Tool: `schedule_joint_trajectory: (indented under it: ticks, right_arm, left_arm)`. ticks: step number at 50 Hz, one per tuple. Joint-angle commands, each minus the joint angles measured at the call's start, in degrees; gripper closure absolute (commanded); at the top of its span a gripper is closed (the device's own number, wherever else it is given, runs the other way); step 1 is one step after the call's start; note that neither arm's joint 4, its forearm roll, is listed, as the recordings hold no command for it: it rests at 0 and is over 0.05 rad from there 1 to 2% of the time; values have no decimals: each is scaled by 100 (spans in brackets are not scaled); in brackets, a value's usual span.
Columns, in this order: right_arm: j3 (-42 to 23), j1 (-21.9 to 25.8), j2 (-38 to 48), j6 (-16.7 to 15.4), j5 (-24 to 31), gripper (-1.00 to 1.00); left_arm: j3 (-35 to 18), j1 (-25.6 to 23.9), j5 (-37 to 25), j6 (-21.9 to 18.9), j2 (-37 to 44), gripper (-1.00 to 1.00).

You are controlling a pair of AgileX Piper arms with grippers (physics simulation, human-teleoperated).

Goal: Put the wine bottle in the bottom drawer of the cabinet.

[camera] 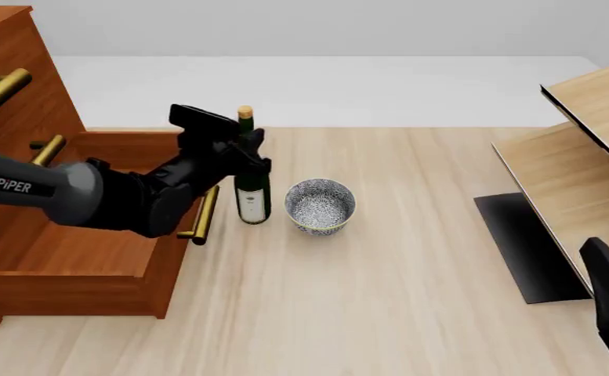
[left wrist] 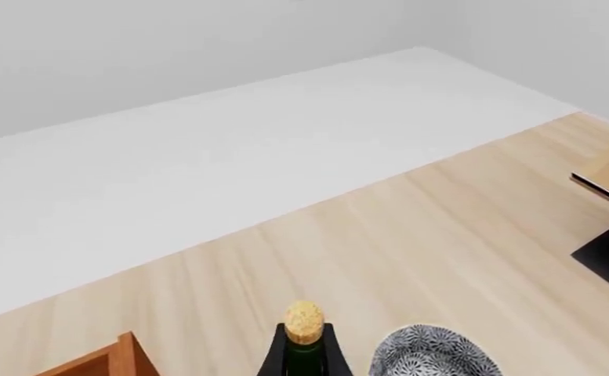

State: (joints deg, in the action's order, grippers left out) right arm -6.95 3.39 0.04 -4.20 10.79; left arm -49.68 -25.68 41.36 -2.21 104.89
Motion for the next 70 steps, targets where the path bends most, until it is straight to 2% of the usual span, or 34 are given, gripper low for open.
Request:
schedule_joint_trajectory:
  ticks: [1,17,20,23,25,36,45,48,51,54,57,65,67,70]
  right_arm:
    - [0,24,1,4,-5,-100]
    - [2,15,0,19,-25,-100]
    - [1,18,-1,24,-33,-100]
    - [0,7,-1,31,-44,-100]
    - [25,6,-2,37,-62,-100]
    - [65,-1,-2,70,-113,-100]
    - [99,-1,-2,117,-174,-100]
    - [146,9,-2,129,-218,-100]
    - [151,29,-2,135,-223,-100]
    - [178,29,-2,141,-258,-100]
    - [156,23,-2,173,-262,-100]
    - [189,18,-3,168,-287,-100]
    - [186,21,-3,175,-288,-100]
    - [166,23,-3,180,-281,-100]
  left_arm:
    - [6,-41,-27,-6,17,100]
    - [105,-143,-44,84,-390,100]
    - [158,-207,-88,-76,-522,100]
    - [139,-231,-200,-41,-583,100]
    - [173,-212,-184,-236,-642,100]
    - [332,-253,-441,-473,-1051,100]
    - [400,-229,-881,-515,-1783,100]
    - [389,-169,-1105,-13,-2176,100]
    - [452,-202,-1183,-226,-2388,100]
    - [438,-129,-1359,-135,-2636,100]
    - [524,-116,-1376,-489,-2882,100]
    - [447,-51,-1862,-420,-3493,100]
    - [527,-115,-1876,-577,-3707,100]
    - [481,-52,-2102,-576,-3899,100]
